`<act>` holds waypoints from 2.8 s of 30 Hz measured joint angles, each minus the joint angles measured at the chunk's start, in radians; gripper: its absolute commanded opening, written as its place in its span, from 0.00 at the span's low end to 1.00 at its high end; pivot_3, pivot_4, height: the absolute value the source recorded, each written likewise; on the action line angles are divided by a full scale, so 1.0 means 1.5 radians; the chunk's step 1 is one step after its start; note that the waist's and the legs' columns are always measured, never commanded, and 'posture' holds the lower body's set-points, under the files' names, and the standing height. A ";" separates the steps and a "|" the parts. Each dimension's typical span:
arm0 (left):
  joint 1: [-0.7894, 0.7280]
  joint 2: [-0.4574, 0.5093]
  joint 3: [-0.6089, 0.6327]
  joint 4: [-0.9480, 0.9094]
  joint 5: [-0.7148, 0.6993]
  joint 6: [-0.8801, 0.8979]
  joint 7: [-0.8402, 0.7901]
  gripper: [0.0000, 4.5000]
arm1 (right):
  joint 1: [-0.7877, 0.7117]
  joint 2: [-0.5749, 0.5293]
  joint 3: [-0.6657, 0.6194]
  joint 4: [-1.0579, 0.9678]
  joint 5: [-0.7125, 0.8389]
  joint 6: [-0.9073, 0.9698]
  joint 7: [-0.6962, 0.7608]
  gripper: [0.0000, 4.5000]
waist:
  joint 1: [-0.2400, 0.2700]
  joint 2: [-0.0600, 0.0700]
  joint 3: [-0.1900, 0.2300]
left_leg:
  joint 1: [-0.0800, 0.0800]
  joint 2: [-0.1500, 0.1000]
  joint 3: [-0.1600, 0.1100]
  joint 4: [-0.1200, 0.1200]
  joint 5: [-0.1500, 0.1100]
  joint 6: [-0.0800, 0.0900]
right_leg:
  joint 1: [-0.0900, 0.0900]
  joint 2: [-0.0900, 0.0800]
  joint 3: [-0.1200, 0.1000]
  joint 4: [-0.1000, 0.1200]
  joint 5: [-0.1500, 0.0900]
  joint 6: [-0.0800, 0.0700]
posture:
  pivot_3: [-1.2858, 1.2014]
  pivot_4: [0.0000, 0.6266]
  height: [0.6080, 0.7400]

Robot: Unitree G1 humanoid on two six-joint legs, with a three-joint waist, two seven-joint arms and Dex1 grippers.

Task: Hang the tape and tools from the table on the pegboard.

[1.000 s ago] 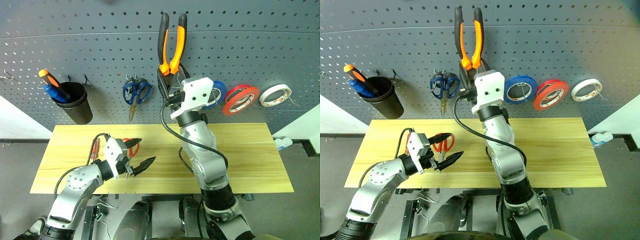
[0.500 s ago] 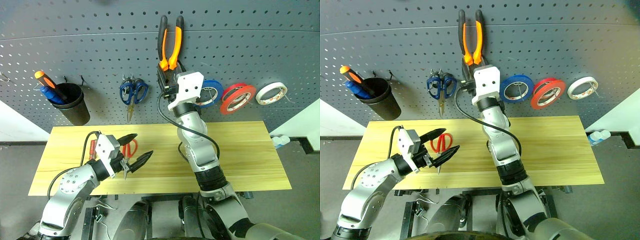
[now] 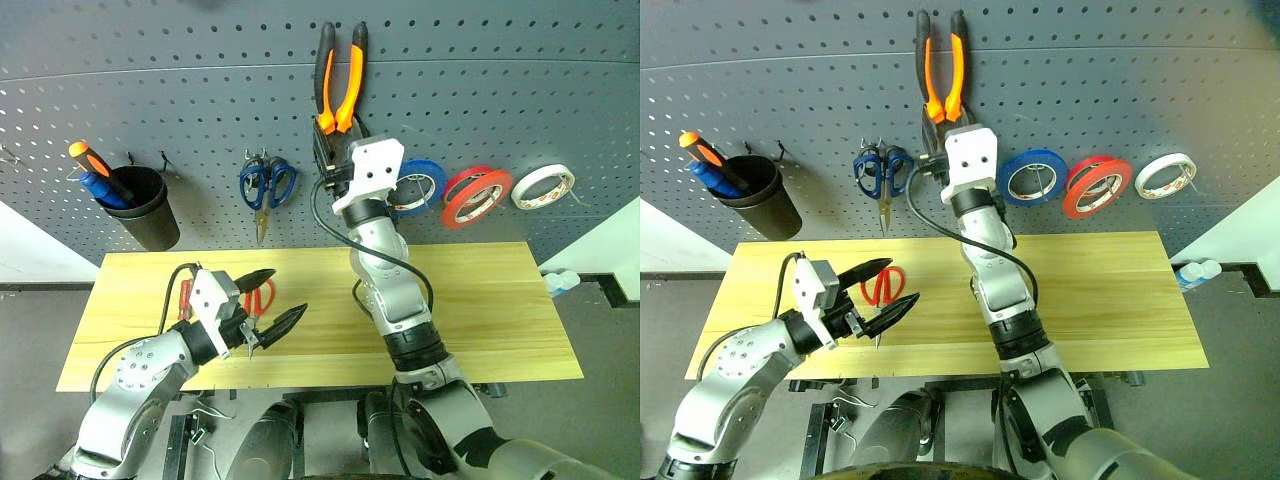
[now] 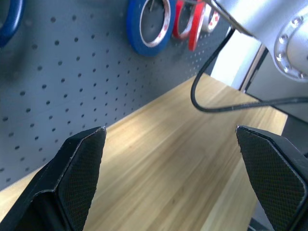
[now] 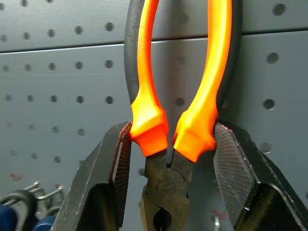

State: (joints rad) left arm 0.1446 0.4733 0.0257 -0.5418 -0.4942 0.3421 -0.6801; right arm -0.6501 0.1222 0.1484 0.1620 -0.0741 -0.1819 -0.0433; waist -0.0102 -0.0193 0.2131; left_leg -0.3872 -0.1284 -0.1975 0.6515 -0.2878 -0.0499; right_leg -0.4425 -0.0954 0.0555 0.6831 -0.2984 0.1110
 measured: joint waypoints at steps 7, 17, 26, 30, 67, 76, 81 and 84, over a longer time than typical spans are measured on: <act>0.012 0.013 0.007 -0.018 -0.012 0.008 0.003 1.00 | -0.023 -0.004 -0.014 0.050 -0.002 -0.034 -0.007 0.47 | 0.001 0.000 0.000 | 0.000 0.000 0.000 0.000 0.000 0.000 | 0.000 0.000 0.000 0.000 0.000 0.000 | 0.59 0.37 0.85; 0.015 0.019 0.017 -0.022 -0.014 0.016 0.005 1.00 | -0.026 -0.005 -0.023 0.061 -0.009 -0.047 -0.008 0.47 | 0.002 0.000 0.001 | 0.000 0.000 0.000 0.000 0.000 0.000 | 0.000 0.000 0.000 0.000 0.000 0.000 | 0.58 0.39 0.85; 0.020 0.022 0.017 -0.029 -0.014 0.017 0.005 1.00 | 0.004 -0.012 -0.024 0.051 -0.017 -0.041 -0.008 0.47 | 0.001 0.001 0.002 | 0.000 0.000 0.000 -0.001 0.000 0.000 | 0.000 0.000 0.000 0.000 0.000 0.000 | 0.58 0.40 0.85; 0.020 0.025 0.017 -0.029 -0.014 0.018 0.005 1.00 | 0.013 -0.012 -0.023 0.045 -0.020 -0.035 -0.008 0.47 | 0.001 0.001 0.002 | 0.000 0.000 0.000 -0.001 0.000 0.000 | 0.000 0.000 0.000 0.000 0.000 0.000 | 0.58 0.40 0.85; 0.104 -0.049 0.054 -0.029 0.023 -0.187 0.035 1.00 | 0.042 0.001 -0.013 0.019 -0.019 0.002 0.000 0.47 | 0.002 0.001 0.004 | 0.000 0.000 0.000 -0.002 -0.001 0.001 | 0.000 0.000 0.000 -0.001 0.000 0.000 | 0.58 0.40 0.85; 0.105 -0.055 0.054 -0.029 0.023 -0.195 0.042 1.00 | 0.042 0.001 -0.013 0.019 -0.016 0.006 0.006 0.47 | 0.002 0.001 0.006 | 0.000 0.000 0.000 -0.002 -0.001 0.001 | 0.000 0.000 0.000 -0.002 0.000 0.000 | 0.58 0.40 0.85; 0.105 -0.055 0.054 -0.029 0.024 -0.196 0.047 1.00 | 0.042 0.002 -0.016 0.019 -0.011 0.022 0.008 0.76 | 0.003 0.001 0.006 | 0.000 0.000 0.000 -0.002 -0.001 0.001 | 0.000 0.000 0.000 -0.002 0.000 0.000 | 0.58 0.40 0.85; 0.105 -0.055 0.054 -0.028 0.026 -0.201 0.048 1.00 | 0.042 0.002 -0.016 0.017 -0.006 0.027 0.008 0.99 | 0.002 0.001 0.007 | 0.000 0.000 0.000 -0.002 -0.001 0.001 | 0.000 0.000 0.000 -0.002 0.000 0.000 | 0.58 0.40 0.85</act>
State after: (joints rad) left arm 0.3027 0.3909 0.1069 -0.5837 -0.4550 0.0399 -0.6087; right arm -0.5874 0.1250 0.1243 0.1879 -0.0833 -0.1414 -0.0311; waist -0.0065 -0.0175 0.2232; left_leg -0.3871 -0.1278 -0.1978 0.6478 -0.2888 -0.0482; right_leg -0.4428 -0.0953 0.0559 0.6803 -0.2985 0.1106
